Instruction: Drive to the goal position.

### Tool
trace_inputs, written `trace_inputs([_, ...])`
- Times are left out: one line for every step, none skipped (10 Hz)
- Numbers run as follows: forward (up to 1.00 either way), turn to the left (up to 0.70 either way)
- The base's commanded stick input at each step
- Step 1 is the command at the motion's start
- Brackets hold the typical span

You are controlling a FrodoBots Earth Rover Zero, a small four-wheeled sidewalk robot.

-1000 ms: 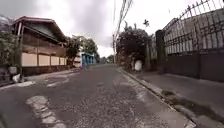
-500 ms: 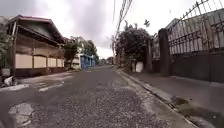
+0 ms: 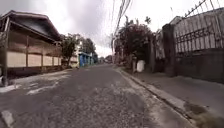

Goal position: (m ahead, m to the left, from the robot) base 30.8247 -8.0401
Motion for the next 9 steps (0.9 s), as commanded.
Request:
trace_inputs([0.7, 0.25])
trace_inputs([0.7, 0.35])
trace_inputs([0.7, 0.24])
trace_inputs([0.7, 0.06])
trace_inputs([0.7, 0.0])
trace_inputs([0.7, 0.0])
trace_inputs([0.7, 0.0])
trace_inputs([0.7, 0.0])
trace_inputs([0.7, 0.0])
